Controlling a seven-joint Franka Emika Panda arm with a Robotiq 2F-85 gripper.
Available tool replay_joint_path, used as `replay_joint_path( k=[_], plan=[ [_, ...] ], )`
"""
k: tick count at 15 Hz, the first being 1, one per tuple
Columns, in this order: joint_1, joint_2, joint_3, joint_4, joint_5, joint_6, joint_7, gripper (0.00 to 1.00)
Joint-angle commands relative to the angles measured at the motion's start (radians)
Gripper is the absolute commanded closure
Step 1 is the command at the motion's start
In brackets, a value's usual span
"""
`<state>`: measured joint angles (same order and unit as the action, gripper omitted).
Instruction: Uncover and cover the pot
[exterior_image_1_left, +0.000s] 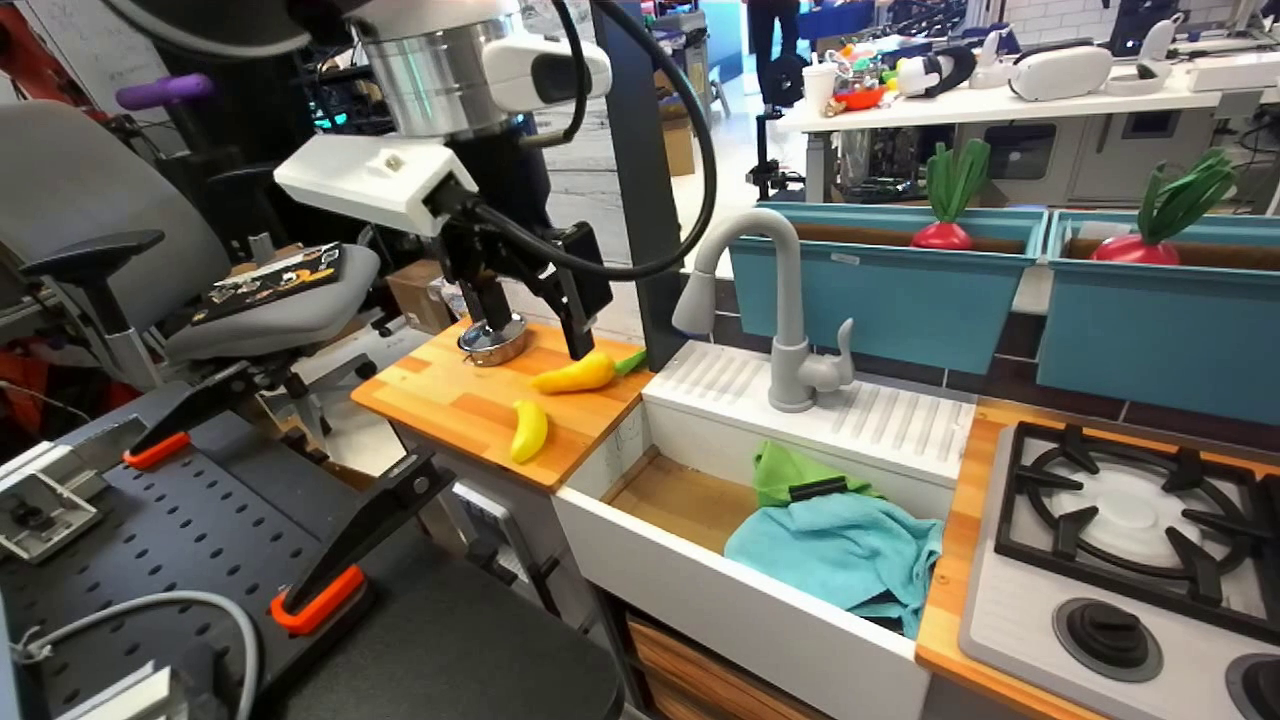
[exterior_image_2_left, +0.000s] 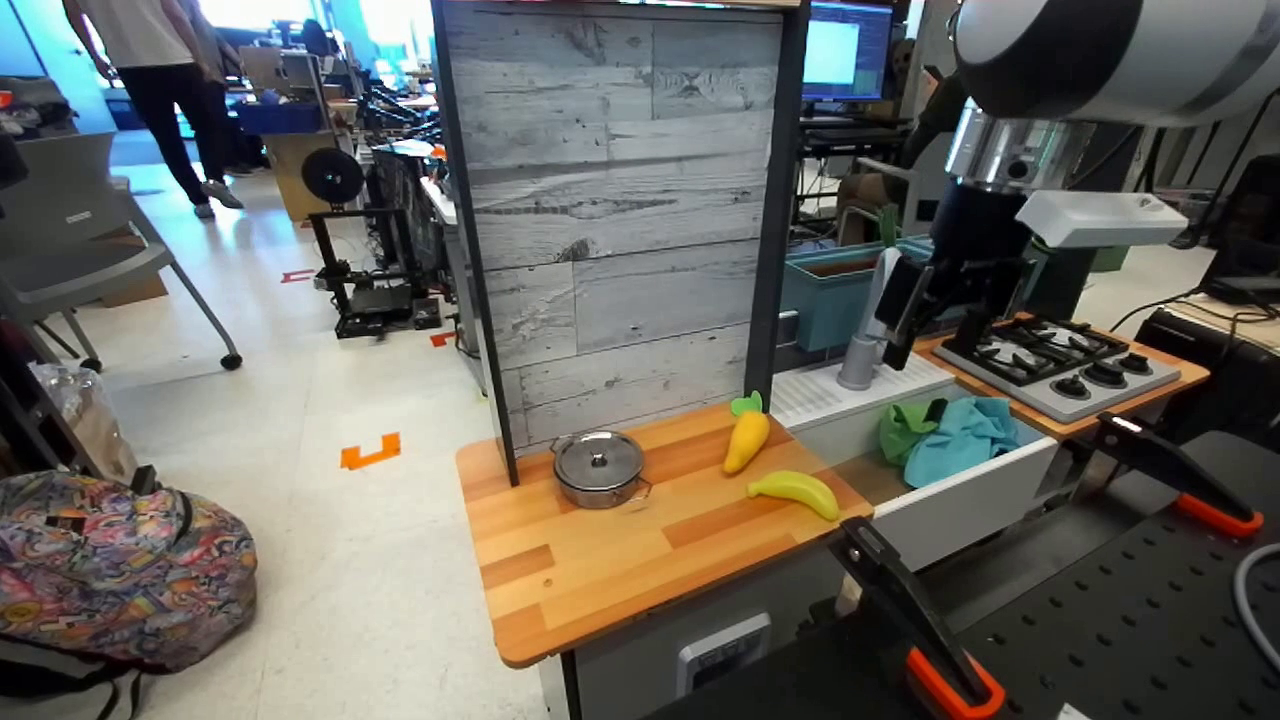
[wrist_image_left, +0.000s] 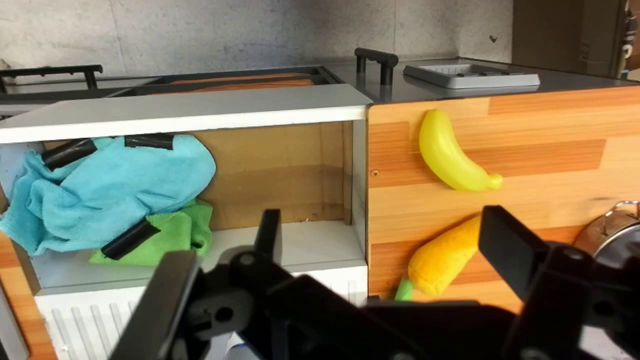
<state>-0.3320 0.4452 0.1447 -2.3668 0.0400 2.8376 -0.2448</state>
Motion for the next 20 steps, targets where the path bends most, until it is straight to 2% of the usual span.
replay_joint_path(
  k=[1, 5, 9, 13, 20],
  plan=[
    [-0.089, -0.029, 0.06, 0.045, 0.138, -0.112, -0.123, 0.0],
    [-0.101, 0.0, 0.045, 0.149, 0.252, -0.205, -0.173, 0.0],
    [-0.076, 0.029, 0.025, 0.247, 0.327, -0.282, -0.179, 0.0],
    [-0.04, 0.076, -0.015, 0.308, 0.328, -0.27, -0.127, 0.0],
    [-0.037, 0.148, -0.06, 0.369, 0.32, -0.252, -0.063, 0.0]
  ],
)
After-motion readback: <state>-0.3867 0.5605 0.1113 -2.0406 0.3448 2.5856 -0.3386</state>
